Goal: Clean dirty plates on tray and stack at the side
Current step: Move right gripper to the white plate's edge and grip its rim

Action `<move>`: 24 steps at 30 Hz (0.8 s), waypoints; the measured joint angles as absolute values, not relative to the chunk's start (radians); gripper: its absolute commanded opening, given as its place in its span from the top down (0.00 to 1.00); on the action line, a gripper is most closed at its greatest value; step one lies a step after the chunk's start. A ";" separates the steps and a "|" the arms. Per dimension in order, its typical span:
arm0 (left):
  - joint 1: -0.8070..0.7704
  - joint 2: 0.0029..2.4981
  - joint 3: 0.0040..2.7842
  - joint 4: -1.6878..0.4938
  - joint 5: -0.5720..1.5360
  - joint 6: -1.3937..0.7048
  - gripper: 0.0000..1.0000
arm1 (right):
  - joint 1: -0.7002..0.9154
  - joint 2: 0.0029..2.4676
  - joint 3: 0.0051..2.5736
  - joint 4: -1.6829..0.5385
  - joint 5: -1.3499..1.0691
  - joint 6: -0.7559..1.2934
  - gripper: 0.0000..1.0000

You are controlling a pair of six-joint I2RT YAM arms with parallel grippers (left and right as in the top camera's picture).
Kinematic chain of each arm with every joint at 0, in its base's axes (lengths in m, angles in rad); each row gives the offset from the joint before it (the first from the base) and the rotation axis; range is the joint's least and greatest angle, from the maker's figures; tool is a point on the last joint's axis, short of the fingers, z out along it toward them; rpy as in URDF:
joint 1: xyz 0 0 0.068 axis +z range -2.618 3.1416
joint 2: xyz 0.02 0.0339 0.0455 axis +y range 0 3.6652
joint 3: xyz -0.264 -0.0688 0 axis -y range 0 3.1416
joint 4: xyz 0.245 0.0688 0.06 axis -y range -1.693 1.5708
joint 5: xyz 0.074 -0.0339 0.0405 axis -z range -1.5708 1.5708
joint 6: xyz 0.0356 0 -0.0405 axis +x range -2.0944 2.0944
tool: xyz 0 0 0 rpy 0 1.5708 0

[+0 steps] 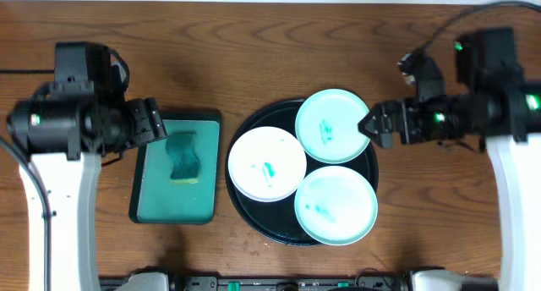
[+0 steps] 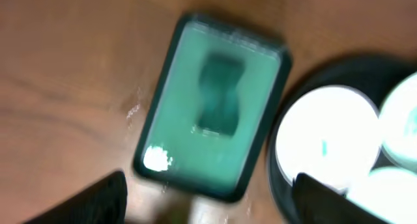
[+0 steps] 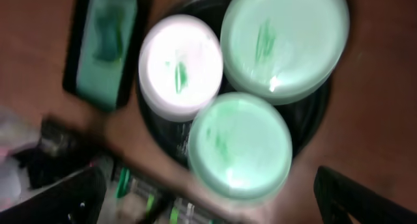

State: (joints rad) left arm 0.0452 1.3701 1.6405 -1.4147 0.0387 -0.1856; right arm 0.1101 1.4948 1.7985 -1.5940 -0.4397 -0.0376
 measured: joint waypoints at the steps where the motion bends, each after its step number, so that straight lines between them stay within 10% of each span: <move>1: 0.045 1.387 1.649 -1.427 0.028 -0.183 0.19 | 0.123 1.534 1.821 -1.626 -0.430 -0.037 0.01; 24: 0.045 1.451 1.651 -1.433 0.010 -0.182 0.18 | 0.627 1.882 1.800 -1.304 -0.246 -0.018 0.01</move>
State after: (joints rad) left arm 0.0452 1.4506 1.6512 -1.4326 0.0101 -0.1822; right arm 0.6270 1.8820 1.8004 -1.3037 -0.2462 -0.0181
